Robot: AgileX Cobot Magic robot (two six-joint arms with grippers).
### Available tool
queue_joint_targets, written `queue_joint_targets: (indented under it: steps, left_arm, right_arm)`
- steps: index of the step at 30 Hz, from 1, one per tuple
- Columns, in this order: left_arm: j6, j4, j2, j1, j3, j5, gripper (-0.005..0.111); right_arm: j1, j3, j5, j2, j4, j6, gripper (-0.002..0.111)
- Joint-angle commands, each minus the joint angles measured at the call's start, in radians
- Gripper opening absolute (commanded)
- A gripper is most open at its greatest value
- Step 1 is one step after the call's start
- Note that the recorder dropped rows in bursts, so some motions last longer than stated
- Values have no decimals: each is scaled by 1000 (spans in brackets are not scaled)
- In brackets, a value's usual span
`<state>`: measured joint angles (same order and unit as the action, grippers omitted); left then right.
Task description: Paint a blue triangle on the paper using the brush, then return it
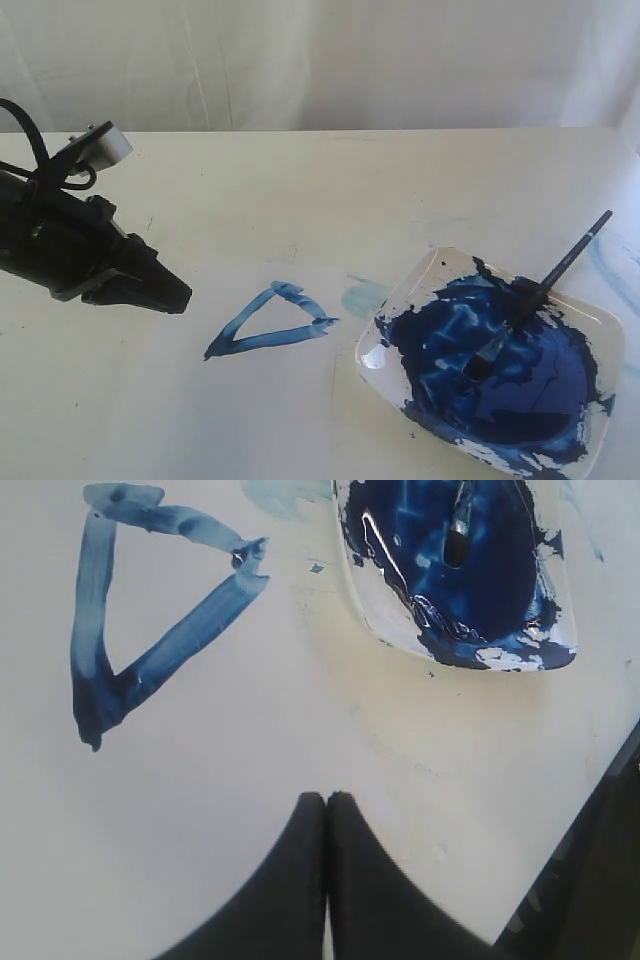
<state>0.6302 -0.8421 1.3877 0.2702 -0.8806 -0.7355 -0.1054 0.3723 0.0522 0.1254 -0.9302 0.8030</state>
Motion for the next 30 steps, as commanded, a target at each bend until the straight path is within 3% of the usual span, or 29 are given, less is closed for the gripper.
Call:
queue_joint_targets:
  steps: [1, 5, 8, 16, 30]
  left_arm:
    - [1, -10, -10, -1, -5, -11, 0]
    - [1, -10, -10, -1, -5, -6, 0]
    - [1, -10, -10, -1, -5, 8, 0]
    - [1, -8, -10, -1, -5, 38, 0]
    - [1, -9, -10, -1, -5, 176, 0]
  right_arm:
    - [-4, -92, -223, -55, 160, -410, 0]
    - [-4, -183, -356, -81, 666, -850, 0]
    - [-4, -243, -420, -112, 858, -990, 0]
    - [-4, -372, -410, -125, 856, -941, 0]
    - [-4, -372, 276, -125, 975, -938, 0]
